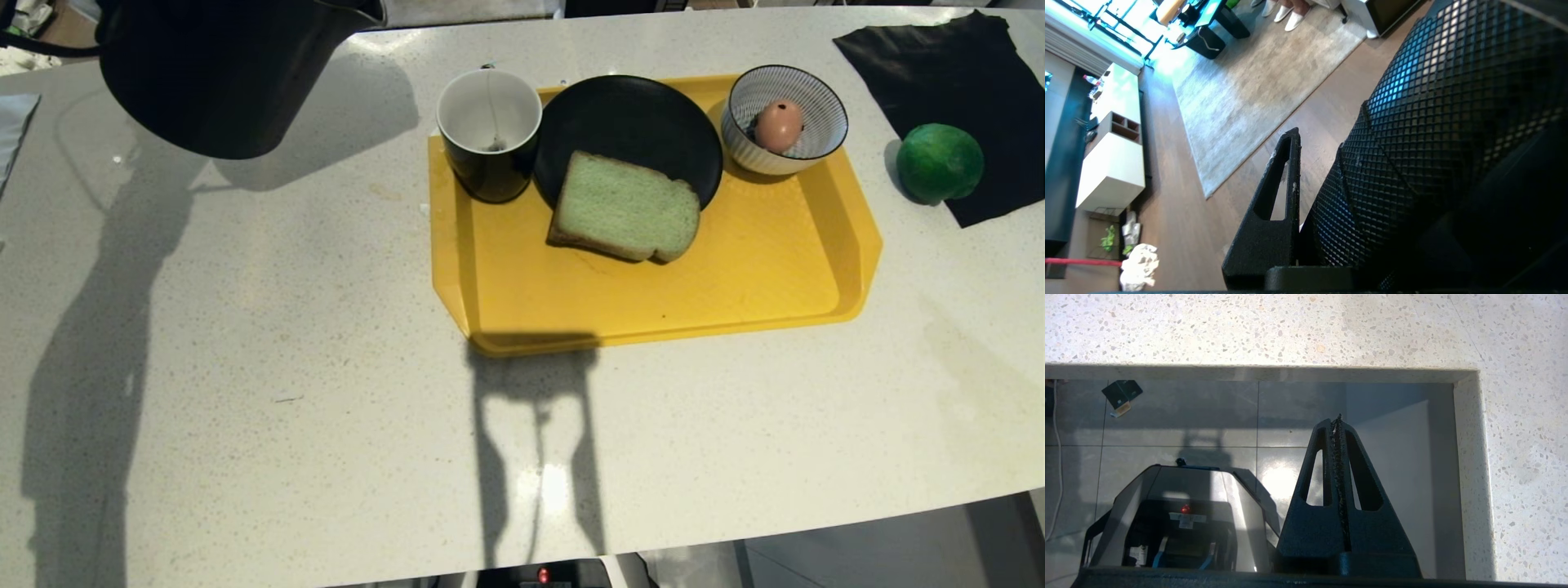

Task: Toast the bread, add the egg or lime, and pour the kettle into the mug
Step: Pour water into a cup

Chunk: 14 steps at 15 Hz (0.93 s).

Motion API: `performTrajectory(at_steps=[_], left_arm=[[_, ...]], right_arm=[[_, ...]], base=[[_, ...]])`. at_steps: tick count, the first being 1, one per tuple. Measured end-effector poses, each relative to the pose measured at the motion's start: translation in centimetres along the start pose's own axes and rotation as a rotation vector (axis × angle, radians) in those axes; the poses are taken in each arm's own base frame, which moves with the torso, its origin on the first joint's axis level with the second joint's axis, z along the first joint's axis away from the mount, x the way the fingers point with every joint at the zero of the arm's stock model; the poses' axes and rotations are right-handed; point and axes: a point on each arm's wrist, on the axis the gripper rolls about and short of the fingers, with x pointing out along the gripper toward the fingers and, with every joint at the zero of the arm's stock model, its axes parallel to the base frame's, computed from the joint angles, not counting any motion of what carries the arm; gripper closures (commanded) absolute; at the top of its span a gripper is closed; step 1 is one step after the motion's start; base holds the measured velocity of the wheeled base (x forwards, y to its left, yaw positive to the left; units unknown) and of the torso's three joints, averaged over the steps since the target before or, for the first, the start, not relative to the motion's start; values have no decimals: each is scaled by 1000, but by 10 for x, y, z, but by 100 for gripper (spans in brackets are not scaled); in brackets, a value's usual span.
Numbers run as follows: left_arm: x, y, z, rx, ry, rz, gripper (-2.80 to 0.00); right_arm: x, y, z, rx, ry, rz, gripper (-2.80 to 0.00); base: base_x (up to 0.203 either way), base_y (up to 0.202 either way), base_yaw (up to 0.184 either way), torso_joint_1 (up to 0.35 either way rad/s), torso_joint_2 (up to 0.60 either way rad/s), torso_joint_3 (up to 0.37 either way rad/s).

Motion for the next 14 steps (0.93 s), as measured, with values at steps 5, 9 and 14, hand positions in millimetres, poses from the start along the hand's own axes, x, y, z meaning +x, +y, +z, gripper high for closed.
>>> performTrajectory(at_steps=[5, 9, 14], left_arm=[[7, -19, 28, -58, -107, 34, 0], [-5, -21, 55, -112, -130, 95, 0], [-18, -13, 69, -164, -149, 130, 0]], right_arm=[[0, 0, 0, 0, 0, 0, 0], [0, 0, 0, 0, -1, 0, 0], [0, 0, 0, 0, -1, 0, 0]], base=[[0, 0, 0, 0, 0, 0], [0, 0, 0, 0, 0, 0], [0, 0, 0, 0, 0, 0]])
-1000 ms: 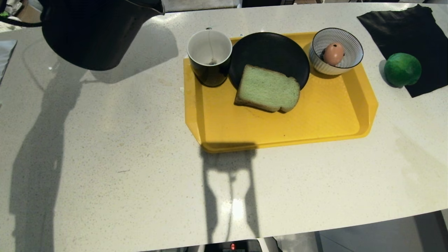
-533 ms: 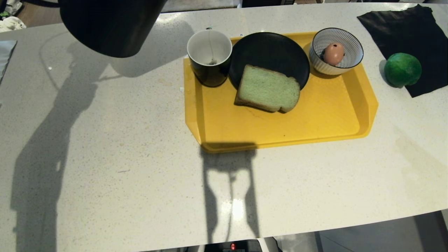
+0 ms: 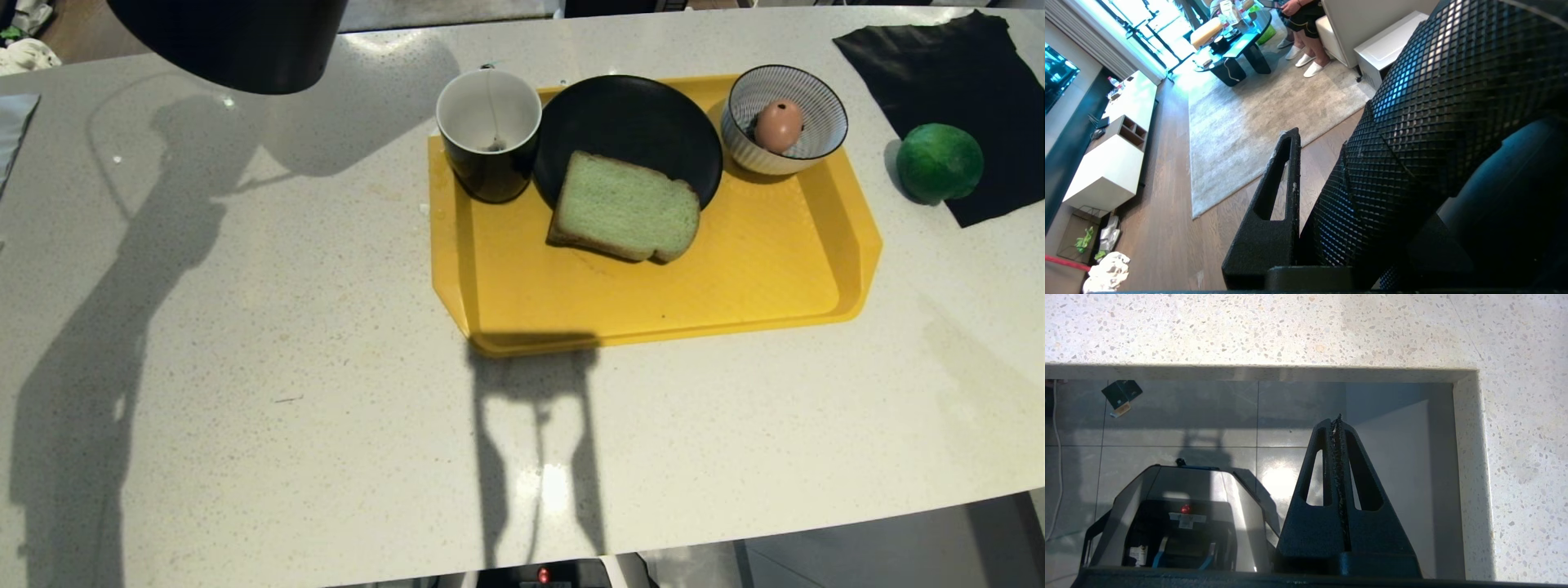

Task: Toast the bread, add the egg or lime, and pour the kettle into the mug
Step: Pour water into a cup

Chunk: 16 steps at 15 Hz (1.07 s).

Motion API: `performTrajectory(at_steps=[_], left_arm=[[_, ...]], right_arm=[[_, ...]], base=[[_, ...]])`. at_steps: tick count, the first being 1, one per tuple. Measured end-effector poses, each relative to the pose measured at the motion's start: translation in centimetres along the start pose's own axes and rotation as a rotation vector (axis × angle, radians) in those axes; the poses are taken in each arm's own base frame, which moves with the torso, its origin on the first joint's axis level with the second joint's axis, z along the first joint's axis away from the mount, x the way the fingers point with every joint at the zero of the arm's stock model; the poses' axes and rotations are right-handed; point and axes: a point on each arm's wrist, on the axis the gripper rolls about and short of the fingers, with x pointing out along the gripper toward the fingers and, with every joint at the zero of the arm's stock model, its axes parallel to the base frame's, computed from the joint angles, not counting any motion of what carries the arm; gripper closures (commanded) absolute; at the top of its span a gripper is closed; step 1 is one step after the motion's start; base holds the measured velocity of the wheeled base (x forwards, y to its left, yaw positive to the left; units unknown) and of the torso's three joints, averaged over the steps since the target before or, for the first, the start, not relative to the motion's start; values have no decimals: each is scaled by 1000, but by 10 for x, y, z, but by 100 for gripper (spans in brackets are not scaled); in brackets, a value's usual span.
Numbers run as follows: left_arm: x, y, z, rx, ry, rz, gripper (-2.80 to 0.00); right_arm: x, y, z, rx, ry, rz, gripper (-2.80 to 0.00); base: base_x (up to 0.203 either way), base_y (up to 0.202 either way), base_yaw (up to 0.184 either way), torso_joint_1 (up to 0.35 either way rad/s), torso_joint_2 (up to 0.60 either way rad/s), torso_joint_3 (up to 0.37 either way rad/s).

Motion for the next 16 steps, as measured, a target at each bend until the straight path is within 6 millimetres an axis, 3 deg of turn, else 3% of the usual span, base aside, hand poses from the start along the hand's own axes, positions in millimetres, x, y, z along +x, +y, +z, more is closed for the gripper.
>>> performTrajectory(at_steps=[16], left_arm=[[-13, 6, 19, 5, -16, 30, 0]], right_arm=[[0, 0, 0, 0, 0, 0, 0]], base=[[0, 0, 0, 0, 0, 0]])
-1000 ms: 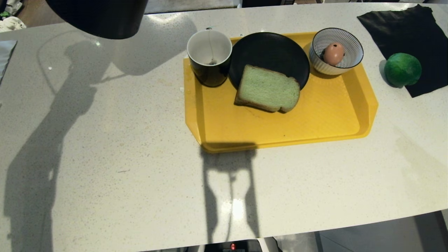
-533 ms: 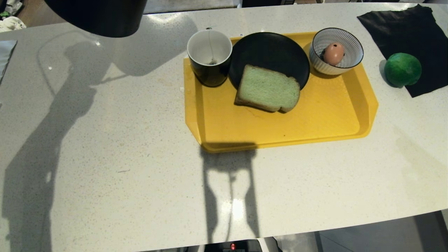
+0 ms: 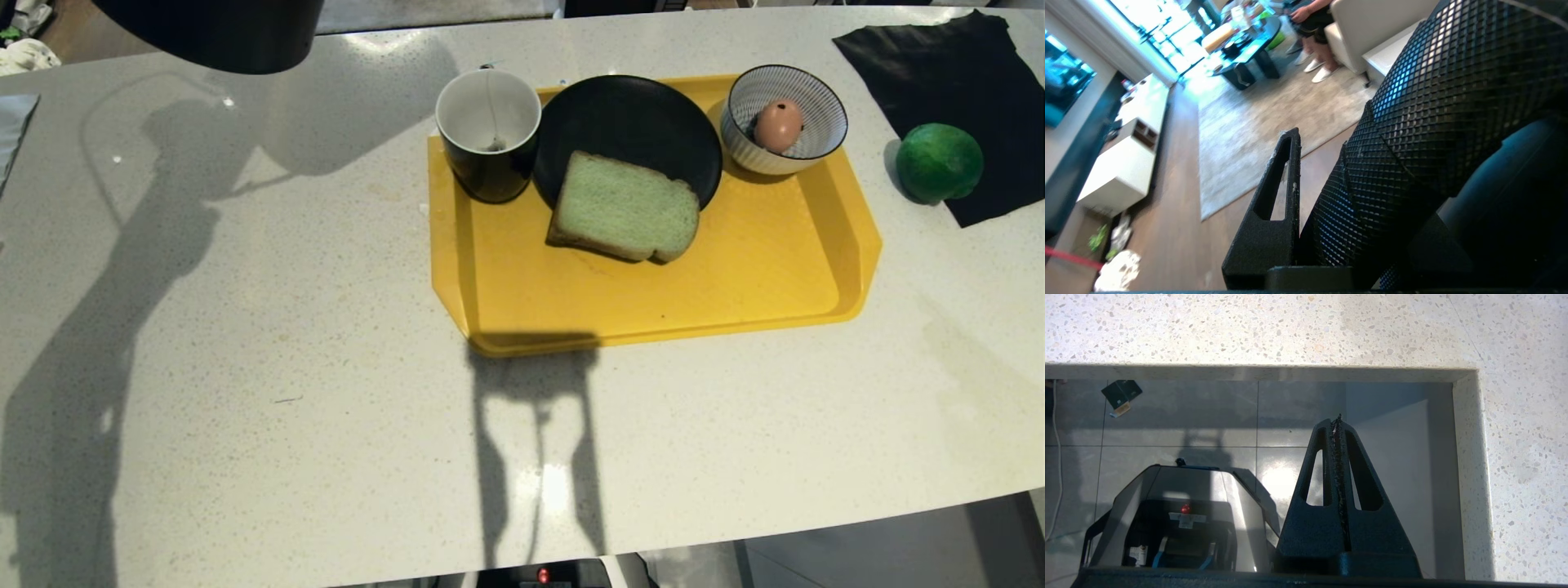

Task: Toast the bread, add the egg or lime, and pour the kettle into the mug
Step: Pour water into a cup

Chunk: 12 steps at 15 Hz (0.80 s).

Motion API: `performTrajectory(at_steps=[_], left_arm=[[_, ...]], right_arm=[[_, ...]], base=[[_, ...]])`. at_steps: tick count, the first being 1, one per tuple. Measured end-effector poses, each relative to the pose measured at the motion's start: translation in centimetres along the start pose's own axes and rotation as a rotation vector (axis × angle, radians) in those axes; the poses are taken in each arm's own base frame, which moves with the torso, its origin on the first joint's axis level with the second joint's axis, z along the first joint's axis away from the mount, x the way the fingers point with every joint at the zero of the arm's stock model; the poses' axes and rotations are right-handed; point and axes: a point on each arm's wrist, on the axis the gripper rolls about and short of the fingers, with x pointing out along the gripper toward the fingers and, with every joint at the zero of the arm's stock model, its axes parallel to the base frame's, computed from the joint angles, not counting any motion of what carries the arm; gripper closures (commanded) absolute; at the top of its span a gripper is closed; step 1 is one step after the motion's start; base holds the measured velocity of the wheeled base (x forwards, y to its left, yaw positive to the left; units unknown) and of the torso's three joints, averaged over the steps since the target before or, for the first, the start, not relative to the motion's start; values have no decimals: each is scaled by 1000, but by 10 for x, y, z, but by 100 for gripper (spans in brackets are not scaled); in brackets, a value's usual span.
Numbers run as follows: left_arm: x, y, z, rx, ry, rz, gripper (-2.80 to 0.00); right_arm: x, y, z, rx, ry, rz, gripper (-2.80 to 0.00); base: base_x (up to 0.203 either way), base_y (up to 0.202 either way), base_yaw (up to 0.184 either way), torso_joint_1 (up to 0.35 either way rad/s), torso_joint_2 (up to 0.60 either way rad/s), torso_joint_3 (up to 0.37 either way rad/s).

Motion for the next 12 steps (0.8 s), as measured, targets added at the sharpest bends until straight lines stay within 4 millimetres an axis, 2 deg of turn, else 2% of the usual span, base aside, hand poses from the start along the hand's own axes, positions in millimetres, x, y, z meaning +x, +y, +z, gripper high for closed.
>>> performTrajectory(at_steps=[6, 12], left_arm=[[-12, -2, 19, 13, 121, 148, 0], [-22, -5, 20, 41, 196, 72, 0]], right_arm=[[0, 0, 0, 0, 0, 0, 0], [0, 0, 0, 0, 0, 0, 0]], base=[[0, 0, 0, 0, 0, 0], [0, 0, 0, 0, 0, 0]])
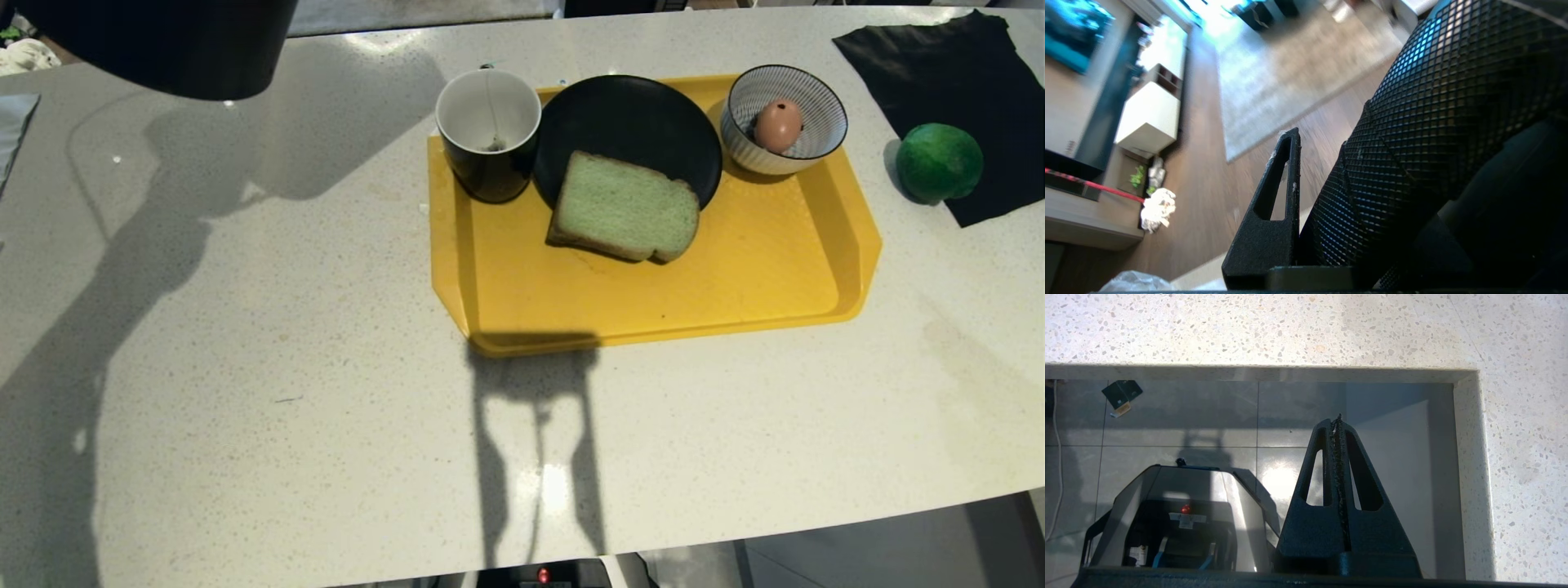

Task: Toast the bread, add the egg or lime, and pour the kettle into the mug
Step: Pour water into a cup

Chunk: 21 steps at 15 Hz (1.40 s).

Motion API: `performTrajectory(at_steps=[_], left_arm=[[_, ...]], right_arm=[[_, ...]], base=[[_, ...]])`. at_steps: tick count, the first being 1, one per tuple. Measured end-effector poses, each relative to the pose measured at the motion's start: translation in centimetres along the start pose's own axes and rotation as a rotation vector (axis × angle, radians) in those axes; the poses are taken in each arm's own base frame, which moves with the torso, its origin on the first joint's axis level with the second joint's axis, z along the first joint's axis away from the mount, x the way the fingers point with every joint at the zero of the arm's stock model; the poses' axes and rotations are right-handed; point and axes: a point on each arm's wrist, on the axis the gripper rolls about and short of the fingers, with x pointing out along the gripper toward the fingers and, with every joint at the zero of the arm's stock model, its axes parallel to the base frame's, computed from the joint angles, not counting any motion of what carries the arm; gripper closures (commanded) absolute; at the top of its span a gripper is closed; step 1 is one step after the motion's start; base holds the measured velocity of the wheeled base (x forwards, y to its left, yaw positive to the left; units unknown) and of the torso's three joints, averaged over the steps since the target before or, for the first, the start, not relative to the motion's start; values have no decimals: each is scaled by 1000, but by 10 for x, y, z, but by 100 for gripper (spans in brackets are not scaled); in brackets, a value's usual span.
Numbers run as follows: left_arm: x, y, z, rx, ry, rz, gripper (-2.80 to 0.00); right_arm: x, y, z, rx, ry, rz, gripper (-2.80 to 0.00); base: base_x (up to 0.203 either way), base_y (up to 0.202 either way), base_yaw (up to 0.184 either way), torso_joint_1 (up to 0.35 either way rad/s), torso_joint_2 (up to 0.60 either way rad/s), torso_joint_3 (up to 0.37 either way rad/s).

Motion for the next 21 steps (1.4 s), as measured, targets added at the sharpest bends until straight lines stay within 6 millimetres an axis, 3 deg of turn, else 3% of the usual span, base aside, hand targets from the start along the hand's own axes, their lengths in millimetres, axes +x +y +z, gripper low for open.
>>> performTrajectory(at_steps=[5, 21], left_arm=[[-6, 1, -3, 12, 76, -21, 0], [-3, -3, -6, 10, 92, -26, 0]], right_arm=[[0, 0, 0, 0, 0, 0, 0], [0, 0, 0, -3, -1, 3, 0]], base=[[0, 0, 0, 0, 0, 0], [0, 0, 0, 0, 0, 0]])
